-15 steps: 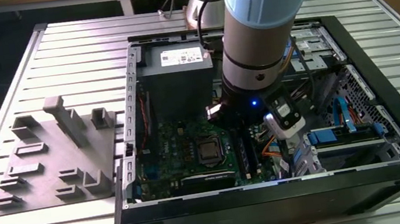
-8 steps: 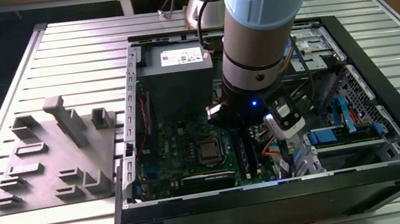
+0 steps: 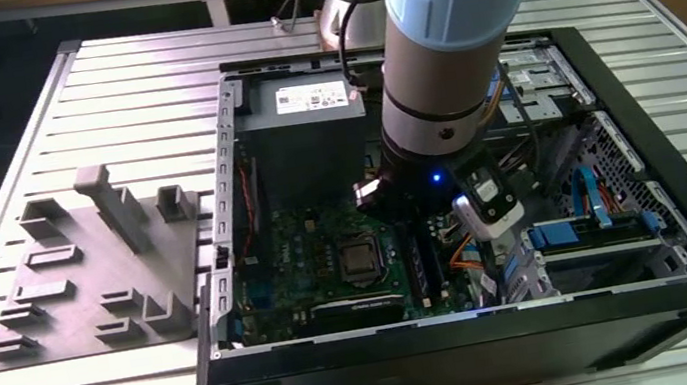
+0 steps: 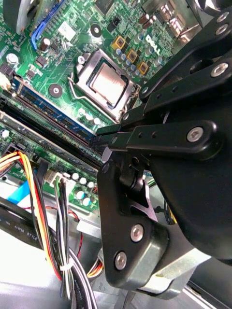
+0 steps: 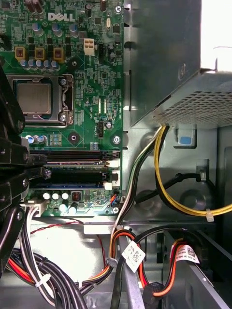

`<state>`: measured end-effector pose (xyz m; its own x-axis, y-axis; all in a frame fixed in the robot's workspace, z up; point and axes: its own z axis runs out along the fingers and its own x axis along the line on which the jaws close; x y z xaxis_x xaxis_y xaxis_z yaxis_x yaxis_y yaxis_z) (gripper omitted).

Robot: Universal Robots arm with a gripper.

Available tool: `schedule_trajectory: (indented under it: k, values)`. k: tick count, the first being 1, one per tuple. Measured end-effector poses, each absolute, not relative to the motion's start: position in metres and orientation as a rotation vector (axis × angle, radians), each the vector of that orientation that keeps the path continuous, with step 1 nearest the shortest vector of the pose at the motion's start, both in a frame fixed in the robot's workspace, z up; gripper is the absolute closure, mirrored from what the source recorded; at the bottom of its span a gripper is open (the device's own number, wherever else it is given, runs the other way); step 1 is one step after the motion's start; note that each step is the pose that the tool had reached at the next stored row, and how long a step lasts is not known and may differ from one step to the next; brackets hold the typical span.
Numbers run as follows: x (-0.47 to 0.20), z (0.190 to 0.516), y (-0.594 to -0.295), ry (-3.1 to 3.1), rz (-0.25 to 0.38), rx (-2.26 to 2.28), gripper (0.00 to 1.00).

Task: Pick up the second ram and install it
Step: 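Insert the second ram into the second slot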

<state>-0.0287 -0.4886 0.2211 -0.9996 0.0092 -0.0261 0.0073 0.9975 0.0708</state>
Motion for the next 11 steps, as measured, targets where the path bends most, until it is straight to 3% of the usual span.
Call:
schedule_trajectory:
  k: [11]
  values:
    - [-0.0287, 0.2166, -0.4886, 3.113, 0.11, 0.013, 0.9]
